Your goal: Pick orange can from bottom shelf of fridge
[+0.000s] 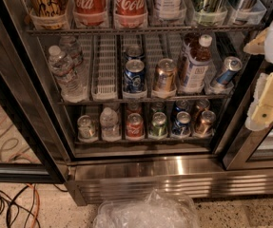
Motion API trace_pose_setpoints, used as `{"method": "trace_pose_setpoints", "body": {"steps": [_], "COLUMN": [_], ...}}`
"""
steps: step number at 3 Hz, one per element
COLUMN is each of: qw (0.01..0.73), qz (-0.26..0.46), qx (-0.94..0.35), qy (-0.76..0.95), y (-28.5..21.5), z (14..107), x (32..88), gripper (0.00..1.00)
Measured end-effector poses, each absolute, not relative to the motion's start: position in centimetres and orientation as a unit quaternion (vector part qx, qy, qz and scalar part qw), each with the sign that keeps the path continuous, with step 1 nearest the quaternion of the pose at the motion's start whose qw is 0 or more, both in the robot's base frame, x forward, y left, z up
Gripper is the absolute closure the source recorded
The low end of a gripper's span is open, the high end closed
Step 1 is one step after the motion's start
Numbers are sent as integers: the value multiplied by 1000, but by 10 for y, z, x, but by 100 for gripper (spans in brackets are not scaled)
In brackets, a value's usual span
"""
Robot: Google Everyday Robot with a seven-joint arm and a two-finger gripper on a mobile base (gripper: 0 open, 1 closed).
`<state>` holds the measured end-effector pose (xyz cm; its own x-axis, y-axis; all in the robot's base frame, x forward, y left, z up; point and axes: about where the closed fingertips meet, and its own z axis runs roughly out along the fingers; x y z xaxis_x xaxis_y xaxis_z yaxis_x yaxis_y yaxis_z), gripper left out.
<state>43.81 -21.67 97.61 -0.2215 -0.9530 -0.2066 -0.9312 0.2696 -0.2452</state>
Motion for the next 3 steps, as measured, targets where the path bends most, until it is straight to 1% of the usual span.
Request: {"method": "trace_pose_setpoints", "body": {"steps": [2,3], "qw": [162,181], "qz": [-24,14], "qx": [-599,-558], "qy": [784,810], "y": [-209,-195], "z": [964,930], "x": [438,426], "gripper": [0,0]}}
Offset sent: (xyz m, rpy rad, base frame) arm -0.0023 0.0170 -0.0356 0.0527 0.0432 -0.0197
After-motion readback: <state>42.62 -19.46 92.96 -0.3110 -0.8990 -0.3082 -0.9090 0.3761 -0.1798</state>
